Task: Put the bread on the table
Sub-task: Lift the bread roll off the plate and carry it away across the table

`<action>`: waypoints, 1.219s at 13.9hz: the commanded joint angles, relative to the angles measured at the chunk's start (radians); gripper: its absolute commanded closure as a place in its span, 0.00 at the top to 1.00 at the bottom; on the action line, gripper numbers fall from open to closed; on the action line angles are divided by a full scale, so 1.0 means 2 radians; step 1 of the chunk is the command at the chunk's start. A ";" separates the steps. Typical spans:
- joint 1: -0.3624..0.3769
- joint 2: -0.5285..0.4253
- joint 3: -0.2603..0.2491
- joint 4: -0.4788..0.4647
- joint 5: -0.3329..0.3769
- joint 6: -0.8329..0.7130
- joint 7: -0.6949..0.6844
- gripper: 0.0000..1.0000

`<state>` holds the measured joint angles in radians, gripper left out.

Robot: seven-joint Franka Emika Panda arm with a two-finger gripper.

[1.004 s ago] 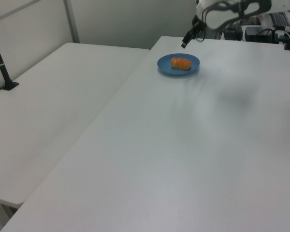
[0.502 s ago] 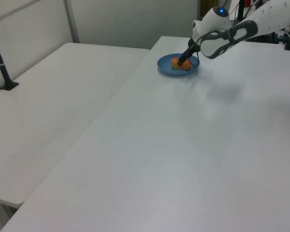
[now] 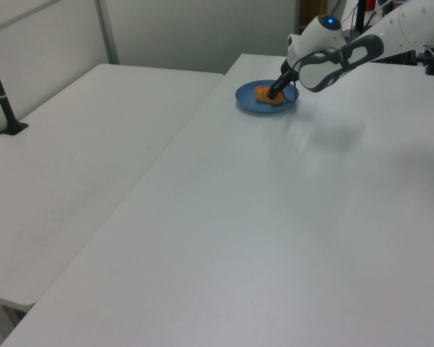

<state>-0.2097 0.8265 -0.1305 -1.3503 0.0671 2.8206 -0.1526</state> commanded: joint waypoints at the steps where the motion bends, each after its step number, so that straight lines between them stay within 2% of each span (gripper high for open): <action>1: 0.001 -0.053 0.007 -0.030 0.002 0.000 0.010 0.06; 3: 0.019 -0.154 0.009 -0.115 0.006 -0.020 0.010 0.06; 4: 0.026 -0.190 0.010 -0.133 0.006 -0.053 0.010 0.06; 6: 0.042 -0.266 0.021 -0.145 0.006 -0.195 0.009 0.06; 9: 0.079 -0.330 0.026 -0.146 0.006 -0.365 0.004 0.06; 10: 0.095 -0.354 0.037 -0.146 0.006 -0.434 0.003 0.06; 11: 0.103 -0.369 0.051 -0.154 0.006 -0.470 0.002 0.06; 12: 0.108 -0.392 0.067 -0.172 0.007 -0.494 0.003 0.06; 14: 0.116 -0.445 0.120 -0.237 0.017 -0.518 0.005 0.07; 15: 0.117 -0.458 0.162 -0.262 0.018 -0.523 0.012 0.07; 17: 0.117 -0.450 0.227 -0.280 0.021 -0.518 0.042 0.07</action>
<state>0.0255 -0.0314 0.1915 -1.7962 0.0955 1.7658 -0.1294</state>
